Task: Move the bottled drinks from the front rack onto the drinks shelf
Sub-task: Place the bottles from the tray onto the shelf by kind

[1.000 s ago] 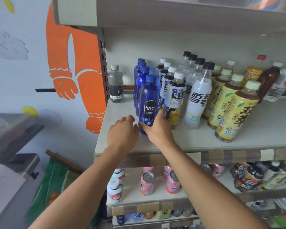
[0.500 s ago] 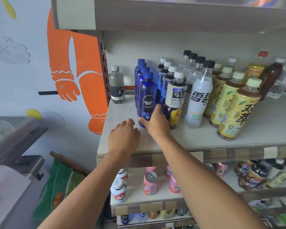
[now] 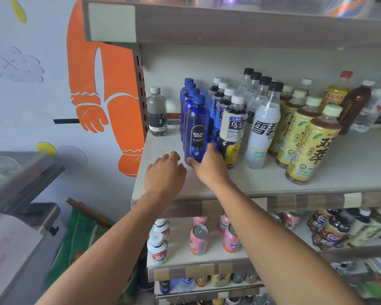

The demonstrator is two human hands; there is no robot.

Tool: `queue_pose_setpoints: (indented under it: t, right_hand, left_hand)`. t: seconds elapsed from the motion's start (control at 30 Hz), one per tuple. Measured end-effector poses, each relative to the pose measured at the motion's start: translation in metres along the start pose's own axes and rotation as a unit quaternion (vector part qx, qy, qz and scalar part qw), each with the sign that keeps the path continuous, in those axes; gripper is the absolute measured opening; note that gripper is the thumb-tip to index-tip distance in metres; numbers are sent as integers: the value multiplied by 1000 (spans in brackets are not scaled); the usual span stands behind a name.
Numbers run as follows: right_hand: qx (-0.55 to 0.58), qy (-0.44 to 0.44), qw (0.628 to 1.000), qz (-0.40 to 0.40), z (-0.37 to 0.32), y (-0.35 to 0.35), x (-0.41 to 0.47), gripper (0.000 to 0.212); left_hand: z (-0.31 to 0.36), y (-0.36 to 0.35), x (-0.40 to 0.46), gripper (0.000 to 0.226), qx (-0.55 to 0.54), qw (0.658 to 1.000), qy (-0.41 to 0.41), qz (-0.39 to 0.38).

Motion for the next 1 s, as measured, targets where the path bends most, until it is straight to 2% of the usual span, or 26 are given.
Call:
queue_pose_setpoints:
  t: [0.2,0.5,0.77,1.0]
  right_hand:
    - [-86,64,994,27,-7,48,-51,36]
    - [-232,94,966,64,-1,120,-145,38]
    - [-246,32,961,118,53,208,-225,38]
    - [-252,-60,955,144,138,295,-303,38]
  left_hand:
    - [9,28,-22,26,-44,997,-58,27]
    - [77,50,-79,28,-100,979,-176,13]
    - [169,44,-135,31,-140,949,-281,-28]
    - [300,39,-201,25,-180,908,-374,-59]
Point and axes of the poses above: each hand's wrist, its own x-axis towards the middle knuckle, its own y-axis out of the back of the hand, z = x × y, the point moved 7 cm from there along x, towards the middle knuckle, and after that the axes turned 2 degrees about -y, right-handed, at the moved point
